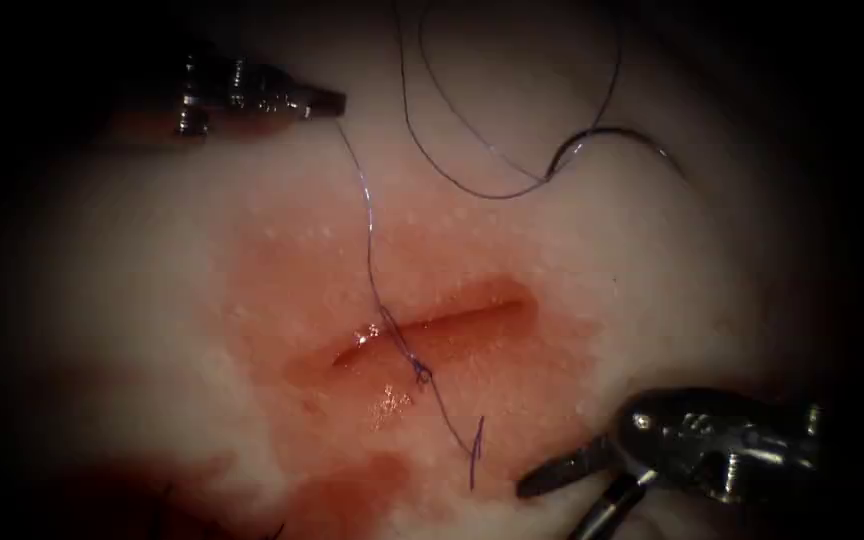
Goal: Wound Closure
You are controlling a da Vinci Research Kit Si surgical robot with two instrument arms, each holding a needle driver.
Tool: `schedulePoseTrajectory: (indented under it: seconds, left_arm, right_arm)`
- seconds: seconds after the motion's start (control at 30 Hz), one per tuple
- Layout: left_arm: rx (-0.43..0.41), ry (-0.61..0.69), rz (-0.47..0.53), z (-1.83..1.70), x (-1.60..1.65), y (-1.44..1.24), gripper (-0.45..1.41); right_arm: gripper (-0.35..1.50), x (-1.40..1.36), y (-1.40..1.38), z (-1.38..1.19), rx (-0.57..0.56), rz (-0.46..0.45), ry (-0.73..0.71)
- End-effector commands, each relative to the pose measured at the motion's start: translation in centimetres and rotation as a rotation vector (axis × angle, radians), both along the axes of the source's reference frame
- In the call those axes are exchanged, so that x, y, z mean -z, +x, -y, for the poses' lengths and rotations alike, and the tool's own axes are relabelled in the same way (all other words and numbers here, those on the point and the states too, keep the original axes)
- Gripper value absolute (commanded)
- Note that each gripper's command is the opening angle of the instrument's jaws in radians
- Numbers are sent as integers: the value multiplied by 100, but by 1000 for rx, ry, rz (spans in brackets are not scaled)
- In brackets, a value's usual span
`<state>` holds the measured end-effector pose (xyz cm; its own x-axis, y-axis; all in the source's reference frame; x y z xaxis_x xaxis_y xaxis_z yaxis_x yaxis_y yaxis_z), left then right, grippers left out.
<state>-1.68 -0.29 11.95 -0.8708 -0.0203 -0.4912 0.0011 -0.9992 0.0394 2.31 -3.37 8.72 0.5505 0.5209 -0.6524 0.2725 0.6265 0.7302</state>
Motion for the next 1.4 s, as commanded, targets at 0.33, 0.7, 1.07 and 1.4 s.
schedulePoseTrajectory:
  seconds: [0.33, 0.7, 1.07, 1.4]
  left_arm:
    - [0, -3, 1, 0, -5, -5, -45]
    - [-1, -3, 1, 0, -5, -5, -45]
    - [3, -9, -9, -20, -17, -1, -45]
    - [6, -19, -18, -29, -31, 2, -45]
  right_arm:
    - [123, -50, 55, -3, -141, 69, -42]
    - [-35, -58, 63, -11, -137, 23, -15]
    - [-35, -43, 57, -4, -210, 57, -9]
    - [-35, -42, 60, -7, -220, 43, -11]
